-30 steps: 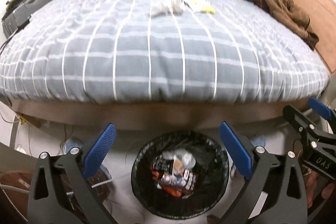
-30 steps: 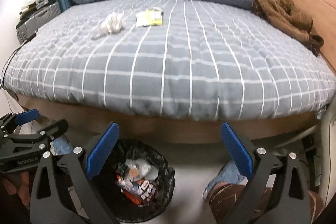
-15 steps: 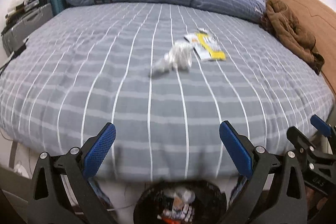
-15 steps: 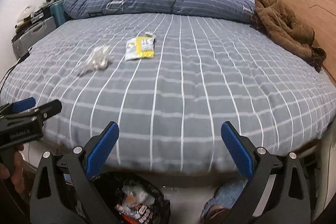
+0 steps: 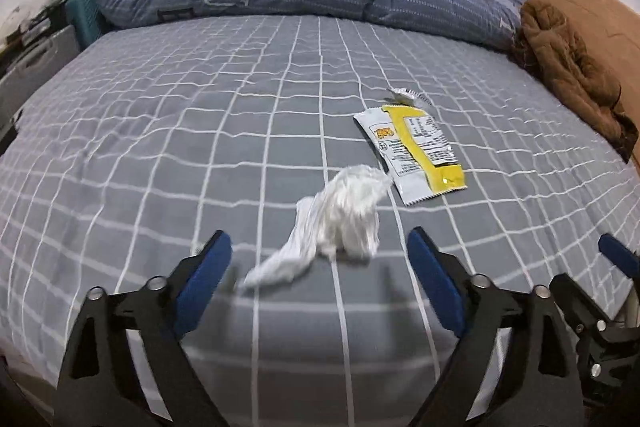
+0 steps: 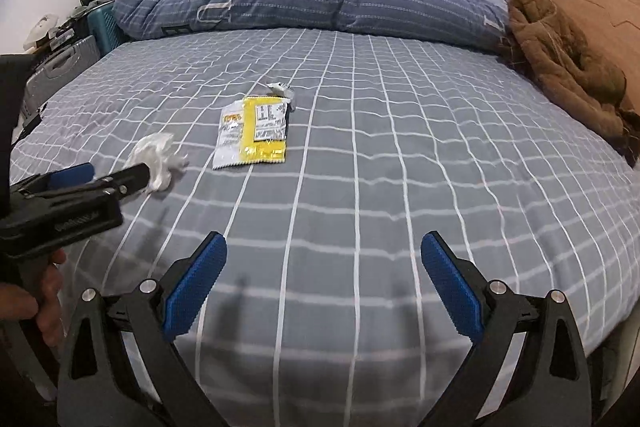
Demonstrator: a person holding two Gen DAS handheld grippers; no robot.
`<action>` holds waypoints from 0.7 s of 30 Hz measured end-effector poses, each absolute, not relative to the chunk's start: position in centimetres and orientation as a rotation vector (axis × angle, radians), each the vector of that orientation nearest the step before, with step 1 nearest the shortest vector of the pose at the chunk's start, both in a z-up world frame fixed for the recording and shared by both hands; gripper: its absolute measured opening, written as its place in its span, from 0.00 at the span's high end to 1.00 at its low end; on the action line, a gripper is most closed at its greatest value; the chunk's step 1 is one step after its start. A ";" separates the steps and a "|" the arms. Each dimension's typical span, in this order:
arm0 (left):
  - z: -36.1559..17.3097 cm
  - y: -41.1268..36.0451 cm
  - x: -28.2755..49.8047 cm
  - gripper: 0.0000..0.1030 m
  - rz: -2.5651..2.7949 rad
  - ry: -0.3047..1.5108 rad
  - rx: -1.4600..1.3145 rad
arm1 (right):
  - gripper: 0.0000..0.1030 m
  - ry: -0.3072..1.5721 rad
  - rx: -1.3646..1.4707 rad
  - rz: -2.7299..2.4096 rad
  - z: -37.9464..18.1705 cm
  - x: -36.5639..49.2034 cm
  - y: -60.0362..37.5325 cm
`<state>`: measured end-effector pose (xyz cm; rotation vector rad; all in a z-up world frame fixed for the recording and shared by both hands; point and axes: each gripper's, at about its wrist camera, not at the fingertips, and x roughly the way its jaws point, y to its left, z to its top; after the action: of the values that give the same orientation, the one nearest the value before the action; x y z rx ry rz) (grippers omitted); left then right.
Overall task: Collect trash
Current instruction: 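Grasp the white tissue with the left tool while the right tool grasps the yellow wrapper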
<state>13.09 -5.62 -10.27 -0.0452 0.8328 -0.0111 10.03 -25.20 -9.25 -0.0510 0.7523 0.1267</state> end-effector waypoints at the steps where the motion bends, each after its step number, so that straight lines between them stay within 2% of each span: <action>1: -10.7 -5.7 13.9 0.23 -0.015 0.845 -0.045 | 0.09 0.753 -0.053 0.130 -9.3 10.5 -25.0; 4: -11.4 -5.7 15.2 0.36 -0.023 0.871 -0.041 | 0.09 0.752 -0.063 0.141 -9.4 12.4 -24.3; 6: -12.0 -5.7 16.3 0.58 -0.032 0.898 -0.032 | 0.09 0.751 -0.066 0.149 -9.4 13.6 -23.9; 9: -12.3 -5.3 17.3 0.77 -0.048 0.919 -0.029 | 0.09 0.751 -0.062 0.165 -9.3 15.3 -23.0; 14: -11.8 -3.8 18.2 0.82 -0.037 0.911 -0.023 | 0.09 0.757 -0.058 0.196 -9.2 18.0 -20.9; 21: -11.5 -1.0 19.9 0.84 0.001 0.903 -0.058 | 0.09 0.805 -0.089 0.232 -9.9 21.9 -17.4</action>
<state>19.93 -0.99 -11.49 -0.0578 0.9030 0.0012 21.94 -17.45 -9.91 -0.0892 0.8052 0.2321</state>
